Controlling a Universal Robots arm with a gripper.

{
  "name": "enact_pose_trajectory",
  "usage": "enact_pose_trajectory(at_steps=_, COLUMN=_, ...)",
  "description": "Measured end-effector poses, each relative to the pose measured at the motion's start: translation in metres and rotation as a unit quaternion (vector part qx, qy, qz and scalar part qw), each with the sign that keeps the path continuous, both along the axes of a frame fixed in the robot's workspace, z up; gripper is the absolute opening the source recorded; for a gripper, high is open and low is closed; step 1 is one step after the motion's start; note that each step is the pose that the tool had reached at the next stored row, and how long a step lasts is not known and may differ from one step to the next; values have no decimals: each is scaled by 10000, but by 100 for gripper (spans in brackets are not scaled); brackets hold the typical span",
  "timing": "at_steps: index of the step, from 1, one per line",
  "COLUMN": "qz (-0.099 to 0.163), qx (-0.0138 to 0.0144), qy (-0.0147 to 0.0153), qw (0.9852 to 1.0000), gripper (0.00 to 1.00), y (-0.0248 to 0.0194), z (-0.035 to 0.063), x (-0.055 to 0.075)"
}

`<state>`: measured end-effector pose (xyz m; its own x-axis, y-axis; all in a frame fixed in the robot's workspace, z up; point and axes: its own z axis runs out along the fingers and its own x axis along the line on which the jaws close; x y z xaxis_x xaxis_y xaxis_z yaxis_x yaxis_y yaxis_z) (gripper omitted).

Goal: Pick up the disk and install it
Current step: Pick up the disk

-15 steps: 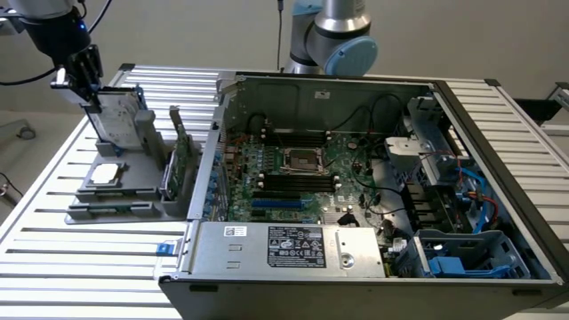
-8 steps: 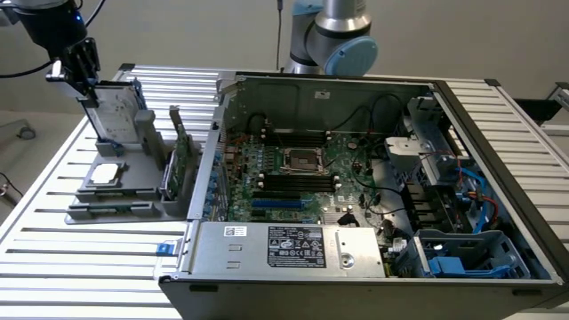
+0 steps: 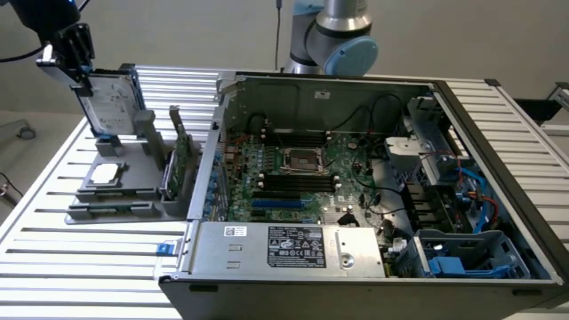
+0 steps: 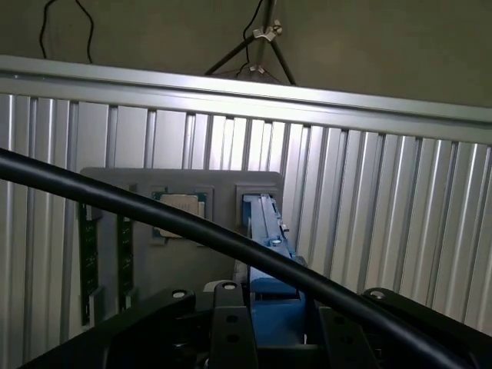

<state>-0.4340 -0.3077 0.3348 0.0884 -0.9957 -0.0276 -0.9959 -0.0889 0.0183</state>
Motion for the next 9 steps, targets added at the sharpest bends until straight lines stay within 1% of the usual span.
enact_pose_trajectory(at_steps=9, qz=0, qx=0, qy=0, qw=10000, gripper=33, y=0, z=238, x=0)
